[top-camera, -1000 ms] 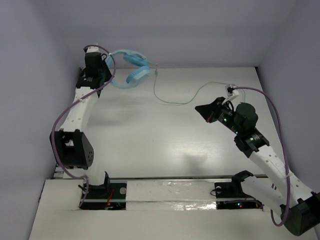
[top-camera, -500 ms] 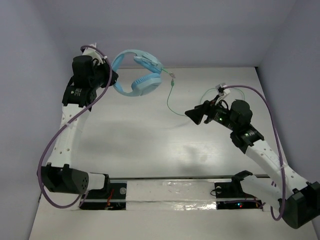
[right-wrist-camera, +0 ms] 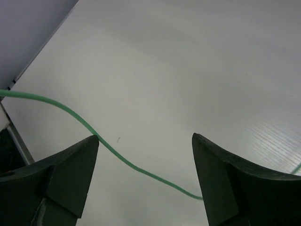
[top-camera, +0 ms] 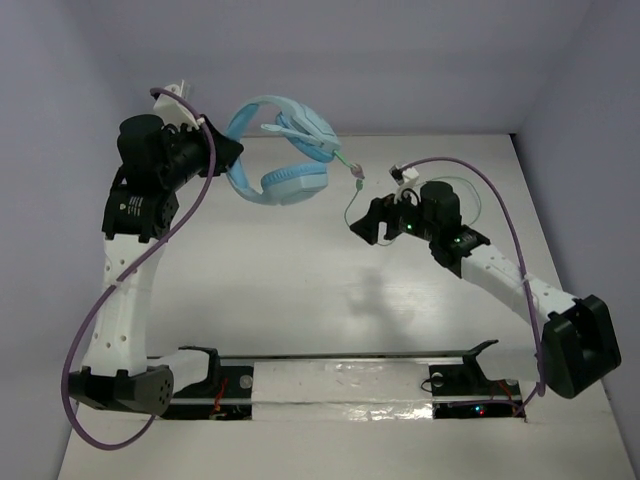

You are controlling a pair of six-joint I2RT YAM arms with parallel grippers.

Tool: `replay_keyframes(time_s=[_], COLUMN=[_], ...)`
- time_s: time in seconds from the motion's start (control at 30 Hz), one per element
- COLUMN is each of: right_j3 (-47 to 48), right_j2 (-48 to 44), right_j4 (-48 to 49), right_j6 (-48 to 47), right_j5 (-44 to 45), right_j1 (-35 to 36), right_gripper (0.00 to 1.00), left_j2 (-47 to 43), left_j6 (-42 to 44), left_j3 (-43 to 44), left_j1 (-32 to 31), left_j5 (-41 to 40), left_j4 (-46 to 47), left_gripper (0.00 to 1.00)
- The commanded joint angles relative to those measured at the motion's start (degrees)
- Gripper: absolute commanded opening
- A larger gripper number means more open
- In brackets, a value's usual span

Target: Wrap the headphones

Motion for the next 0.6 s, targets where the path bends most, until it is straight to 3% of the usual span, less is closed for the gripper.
replay_keyframes(time_s=[0.0,0.27,0.3,0.37,0.4,0.43,0.5,0.57], right_j3=[3.15,-0.35,-1.24,-2.56,-3.43,-3.88,-6.76,-8.36], right_j2=[1.66,8.09,7.30,3.63,2.21,0.81,-4.36,-8.07], right_j4=[0.65,9.52,10.75,12.78,13.04,13.48,14.62,14.10], right_j6=[-4.02,0.01,0.45,1.59,2.12,2.91,6.25,10.36], right_j5=[3.49,-3.10,-2.84,-0.12,1.19,5.30,11.11,20.59], right_j1=[1.10,1.63,1.63,1.63,1.63,1.63,1.63,1.63], right_gripper=[0.84,0.68,0.53,0.41,0.19,0.10,0.01,0.02], left_j2=[-1.85,-0.01,0.61,1.05,1.49,1.58,2.10,2.19], left_j6=[-2.50,-2.51,-2.50,-2.33,-2.33,-2.33,-2.50,-2.77], left_j3=[3.73,5.84,6.02,6.10,6.02,5.84,5.75,5.23], left_j1=[-0.07,-0.07,-0.07,-0.07,-0.07,-0.07,-0.07,-0.07], left_j5=[5.35,6.24,5.98,6.06,5.71,5.36,4.75,4.39], left_j4=[5.04,5.83,5.83,6.18,6.35,6.88,7.41,8.46], left_gripper=[0.00,0.00,0.00,0.00,0.00,0.00,0.00,0.00])
